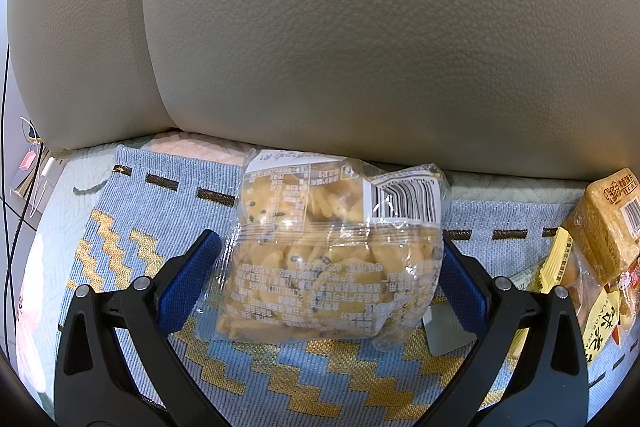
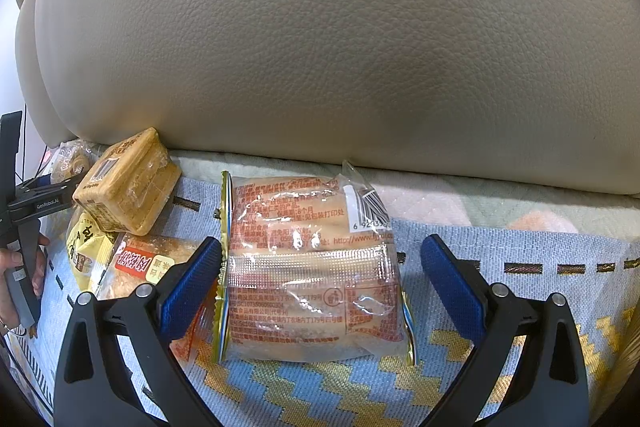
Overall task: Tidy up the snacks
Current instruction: 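Grasp the clear cookie bag with left gripper while right grasps red-printed bread bag, then carry both bags to the gold plate and open both grippers, then move both open grippers back toward the snack pile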
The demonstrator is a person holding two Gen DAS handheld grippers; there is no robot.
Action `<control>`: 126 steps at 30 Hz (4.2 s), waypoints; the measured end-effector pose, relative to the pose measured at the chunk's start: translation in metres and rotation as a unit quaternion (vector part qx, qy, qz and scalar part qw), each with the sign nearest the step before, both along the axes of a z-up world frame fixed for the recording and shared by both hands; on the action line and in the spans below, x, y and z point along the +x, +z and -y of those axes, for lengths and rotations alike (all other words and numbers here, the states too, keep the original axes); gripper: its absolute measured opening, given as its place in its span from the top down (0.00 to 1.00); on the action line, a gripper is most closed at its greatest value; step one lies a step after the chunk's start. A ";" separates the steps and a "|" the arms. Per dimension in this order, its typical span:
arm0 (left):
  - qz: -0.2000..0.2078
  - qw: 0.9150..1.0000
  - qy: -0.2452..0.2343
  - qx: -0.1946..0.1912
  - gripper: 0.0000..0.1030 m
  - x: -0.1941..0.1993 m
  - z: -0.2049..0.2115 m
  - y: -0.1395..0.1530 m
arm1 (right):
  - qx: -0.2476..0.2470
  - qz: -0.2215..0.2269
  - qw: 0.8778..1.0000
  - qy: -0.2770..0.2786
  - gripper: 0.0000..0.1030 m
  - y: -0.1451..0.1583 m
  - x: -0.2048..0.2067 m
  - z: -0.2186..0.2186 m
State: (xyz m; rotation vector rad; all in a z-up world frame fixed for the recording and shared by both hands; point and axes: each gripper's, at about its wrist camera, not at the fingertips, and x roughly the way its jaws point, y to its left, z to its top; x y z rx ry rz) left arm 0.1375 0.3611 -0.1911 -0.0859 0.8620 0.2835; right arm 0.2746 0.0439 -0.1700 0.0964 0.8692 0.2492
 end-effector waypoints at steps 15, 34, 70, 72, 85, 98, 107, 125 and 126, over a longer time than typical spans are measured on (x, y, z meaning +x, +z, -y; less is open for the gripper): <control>-0.001 1.000 0.000 0.001 0.03 0.000 0.000 0.000 | -0.013 -0.004 1.000 0.001 0.05 0.001 0.003 -0.006; -0.001 1.000 -0.001 0.002 0.03 0.001 0.000 0.000 | -0.018 -0.005 1.000 0.000 0.05 0.000 0.004 -0.013; 0.143 0.978 -0.152 -0.019 0.31 -0.033 0.122 0.198 | 0.119 0.133 0.963 -0.201 0.34 0.207 -0.086 0.149; 0.128 0.976 -0.175 -0.020 0.31 -0.029 0.145 0.204 | 0.146 0.137 0.957 -0.212 0.34 0.210 -0.101 0.171; 0.054 0.935 -0.351 -0.009 0.31 -0.019 0.310 0.233 | 0.147 0.104 0.939 -0.292 0.33 0.203 -0.151 0.270; -0.050 0.869 -0.493 -0.024 0.08 -0.043 0.441 0.173 | 0.076 -0.093 0.937 -0.328 0.07 0.118 -0.134 0.292; -0.097 0.881 -0.463 -0.004 0.03 -0.025 0.418 0.152 | 0.096 -0.105 0.924 -0.354 0.05 0.110 -0.134 0.294; -0.087 0.919 -0.383 -0.006 0.03 -0.026 0.299 0.141 | 0.092 -0.030 0.948 -0.302 0.05 0.171 -0.108 0.237; -0.086 0.922 -0.378 -0.005 0.03 -0.025 0.289 0.142 | 0.089 -0.027 0.951 -0.296 0.05 0.174 -0.105 0.231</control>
